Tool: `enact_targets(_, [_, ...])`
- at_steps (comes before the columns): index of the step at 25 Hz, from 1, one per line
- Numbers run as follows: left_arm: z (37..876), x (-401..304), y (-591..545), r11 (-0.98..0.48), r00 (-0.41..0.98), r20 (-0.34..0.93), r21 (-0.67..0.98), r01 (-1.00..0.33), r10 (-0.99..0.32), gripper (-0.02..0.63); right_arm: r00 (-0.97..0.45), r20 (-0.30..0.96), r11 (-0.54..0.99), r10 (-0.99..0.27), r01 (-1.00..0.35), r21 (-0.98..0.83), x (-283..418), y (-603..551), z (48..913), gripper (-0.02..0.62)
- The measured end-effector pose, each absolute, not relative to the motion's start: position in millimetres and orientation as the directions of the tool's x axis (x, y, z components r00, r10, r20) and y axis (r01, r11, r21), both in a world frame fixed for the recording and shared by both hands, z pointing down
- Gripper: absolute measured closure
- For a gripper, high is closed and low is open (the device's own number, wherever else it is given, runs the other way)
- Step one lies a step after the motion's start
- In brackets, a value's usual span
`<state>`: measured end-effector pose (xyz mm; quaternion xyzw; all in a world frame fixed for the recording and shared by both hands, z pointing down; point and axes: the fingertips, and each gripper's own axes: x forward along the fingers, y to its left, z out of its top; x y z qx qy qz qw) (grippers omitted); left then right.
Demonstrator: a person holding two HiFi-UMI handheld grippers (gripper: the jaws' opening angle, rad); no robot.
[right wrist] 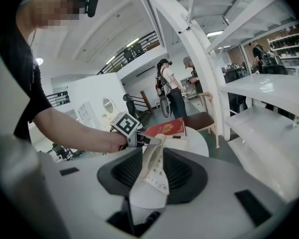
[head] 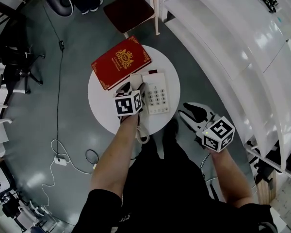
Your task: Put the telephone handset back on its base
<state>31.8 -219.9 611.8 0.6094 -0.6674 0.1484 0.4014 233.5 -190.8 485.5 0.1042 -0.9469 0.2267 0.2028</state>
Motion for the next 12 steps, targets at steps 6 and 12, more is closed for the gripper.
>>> enact_targets(6, [608,41,-201,0.203,0.069,0.718,0.286,-0.937,-0.693,0.310,-0.901,0.423,0.880,-0.100,-0.278,-0.385,231,-190,482,0.463])
enact_targets(12, [573,43,-191,0.162,0.102,0.656,0.329,-0.930,-0.748,0.396,-0.924,0.368,0.899,-0.105,-0.247,-0.363,224,-192,453,0.496])
